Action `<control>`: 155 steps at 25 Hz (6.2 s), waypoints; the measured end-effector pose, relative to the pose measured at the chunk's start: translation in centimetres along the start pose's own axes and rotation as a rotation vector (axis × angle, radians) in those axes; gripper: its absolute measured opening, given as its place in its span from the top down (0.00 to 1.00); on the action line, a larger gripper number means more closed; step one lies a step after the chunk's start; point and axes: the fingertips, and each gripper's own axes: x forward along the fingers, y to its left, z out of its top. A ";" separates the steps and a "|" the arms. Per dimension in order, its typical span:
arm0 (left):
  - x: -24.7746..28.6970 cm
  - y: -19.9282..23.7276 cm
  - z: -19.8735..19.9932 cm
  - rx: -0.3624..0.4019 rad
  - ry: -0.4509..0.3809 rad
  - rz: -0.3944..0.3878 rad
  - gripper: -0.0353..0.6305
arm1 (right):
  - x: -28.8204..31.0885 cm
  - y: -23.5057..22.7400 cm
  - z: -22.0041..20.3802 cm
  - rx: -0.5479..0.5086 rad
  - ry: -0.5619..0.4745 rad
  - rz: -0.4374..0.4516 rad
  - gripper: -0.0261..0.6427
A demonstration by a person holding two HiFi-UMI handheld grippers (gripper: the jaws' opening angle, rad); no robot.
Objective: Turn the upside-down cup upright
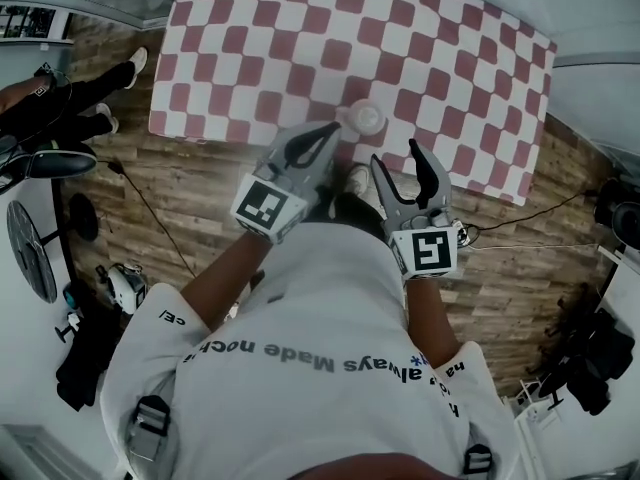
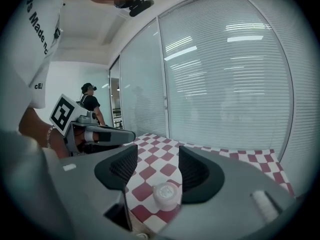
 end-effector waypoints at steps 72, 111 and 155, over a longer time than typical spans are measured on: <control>6.7 7.8 -22.3 -0.027 0.136 0.096 0.94 | 14.7 -4.2 -22.4 -0.044 0.007 0.085 0.31; 3.5 2.8 2.1 0.041 -0.103 0.070 0.94 | 4.2 -2.8 6.2 -0.168 -0.162 0.093 0.31; 0.3 -3.1 12.2 0.092 -0.179 -0.006 0.94 | -3.4 -7.2 14.1 0.791 -0.347 0.261 0.31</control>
